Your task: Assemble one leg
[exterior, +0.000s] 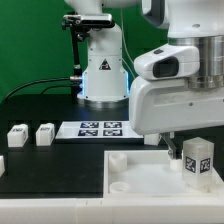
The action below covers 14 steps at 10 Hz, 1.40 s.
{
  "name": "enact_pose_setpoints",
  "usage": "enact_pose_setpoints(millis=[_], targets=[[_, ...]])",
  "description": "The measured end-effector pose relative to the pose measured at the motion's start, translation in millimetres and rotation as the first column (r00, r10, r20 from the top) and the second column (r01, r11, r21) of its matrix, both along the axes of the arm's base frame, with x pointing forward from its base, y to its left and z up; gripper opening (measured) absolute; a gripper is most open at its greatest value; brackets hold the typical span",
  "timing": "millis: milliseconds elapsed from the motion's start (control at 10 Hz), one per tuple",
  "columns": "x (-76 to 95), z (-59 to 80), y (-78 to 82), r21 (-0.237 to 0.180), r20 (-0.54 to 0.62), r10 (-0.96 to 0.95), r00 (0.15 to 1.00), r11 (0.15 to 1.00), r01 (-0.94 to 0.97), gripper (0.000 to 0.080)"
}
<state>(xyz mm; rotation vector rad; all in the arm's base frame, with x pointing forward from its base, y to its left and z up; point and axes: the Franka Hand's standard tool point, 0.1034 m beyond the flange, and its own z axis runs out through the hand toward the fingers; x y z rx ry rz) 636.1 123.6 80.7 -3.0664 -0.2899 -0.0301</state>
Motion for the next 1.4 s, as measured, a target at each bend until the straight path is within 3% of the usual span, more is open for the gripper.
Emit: enact_pose_setpoints(millis=[300, 500, 600, 700, 1000, 1200, 1400], targets=[[-0.1, -0.3, -1.1, -0.007, 0.007, 0.114, 0.993, 0.993, -0.114, 0.0649], [-0.1, -0.4, -1.1, -0.007, 0.007, 0.115, 0.993, 0.993, -0.115, 0.0425], [-0.2, -0.4, -1.1, -0.007, 0.007, 0.115, 0.993, 0.993, -0.115, 0.0425], [0.9, -0.2, -4.0, -0.011, 0.009, 0.112, 0.994, 0.994, -0.112, 0.0297], [0.9, -0.7, -6.4, -0.009, 0.006, 0.065, 0.998, 0.998, -0.065, 0.0296], [2.5, -2.3, -9.0, 0.023, 0.012, -0.213, 0.977, 0.977, 0.212, 0.0295], [2.6, -2.4, -10.0, 0.026, -0.014, -0.499, 0.866, 0.866, 0.499, 0.0295]])
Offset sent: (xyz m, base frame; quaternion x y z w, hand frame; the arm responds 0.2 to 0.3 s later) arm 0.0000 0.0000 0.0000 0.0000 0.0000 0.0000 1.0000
